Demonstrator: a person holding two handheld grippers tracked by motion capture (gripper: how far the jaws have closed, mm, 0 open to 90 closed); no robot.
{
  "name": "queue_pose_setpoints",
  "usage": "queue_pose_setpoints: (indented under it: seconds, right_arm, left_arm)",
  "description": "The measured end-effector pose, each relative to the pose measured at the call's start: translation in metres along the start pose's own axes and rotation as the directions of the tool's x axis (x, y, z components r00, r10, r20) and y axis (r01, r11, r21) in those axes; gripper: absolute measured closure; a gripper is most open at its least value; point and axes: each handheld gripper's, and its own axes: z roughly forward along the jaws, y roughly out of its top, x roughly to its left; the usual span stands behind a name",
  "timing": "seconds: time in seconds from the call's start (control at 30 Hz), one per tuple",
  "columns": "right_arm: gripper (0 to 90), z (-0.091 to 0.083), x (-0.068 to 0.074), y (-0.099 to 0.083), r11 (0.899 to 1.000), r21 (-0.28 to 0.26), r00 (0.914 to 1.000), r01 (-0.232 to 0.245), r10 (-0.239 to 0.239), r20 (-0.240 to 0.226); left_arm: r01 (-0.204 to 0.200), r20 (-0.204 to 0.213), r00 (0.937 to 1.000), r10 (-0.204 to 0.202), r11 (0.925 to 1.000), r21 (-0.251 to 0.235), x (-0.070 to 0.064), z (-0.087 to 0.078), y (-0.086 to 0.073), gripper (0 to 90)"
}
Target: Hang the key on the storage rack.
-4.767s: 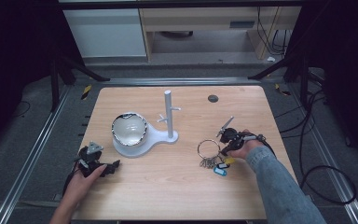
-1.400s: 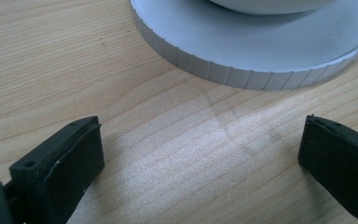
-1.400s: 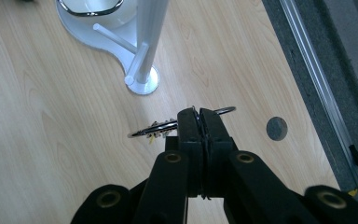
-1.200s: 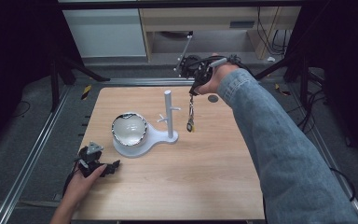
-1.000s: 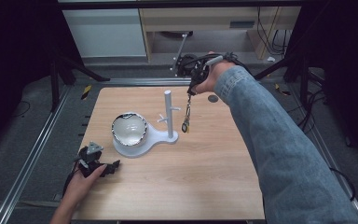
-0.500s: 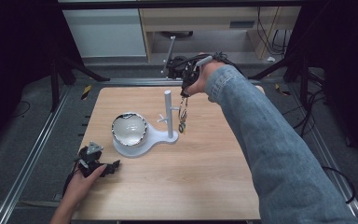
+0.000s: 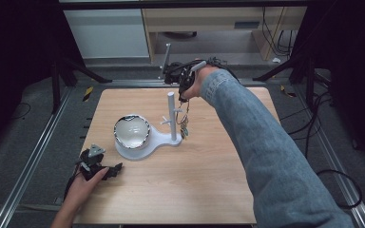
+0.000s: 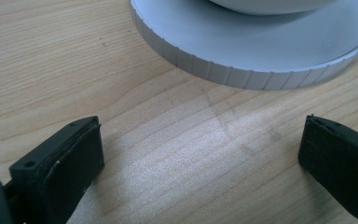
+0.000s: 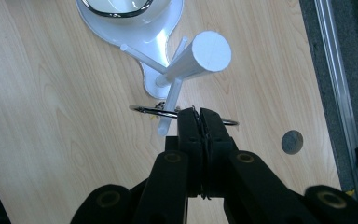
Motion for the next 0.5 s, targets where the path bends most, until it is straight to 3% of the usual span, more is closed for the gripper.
queue_pose_setpoints:
  seconds: [0.5]
  right_arm:
    - [88.2, 0.026, -0.011, -0.002, 1.0, -0.017, 0.9989, -0.022, 0.022, -0.041]
  left_arm:
    - [0.0, 0.0, 1.0, 0.0, 1.0, 0.0, 0.0, 0.0, 0.0, 0.0]
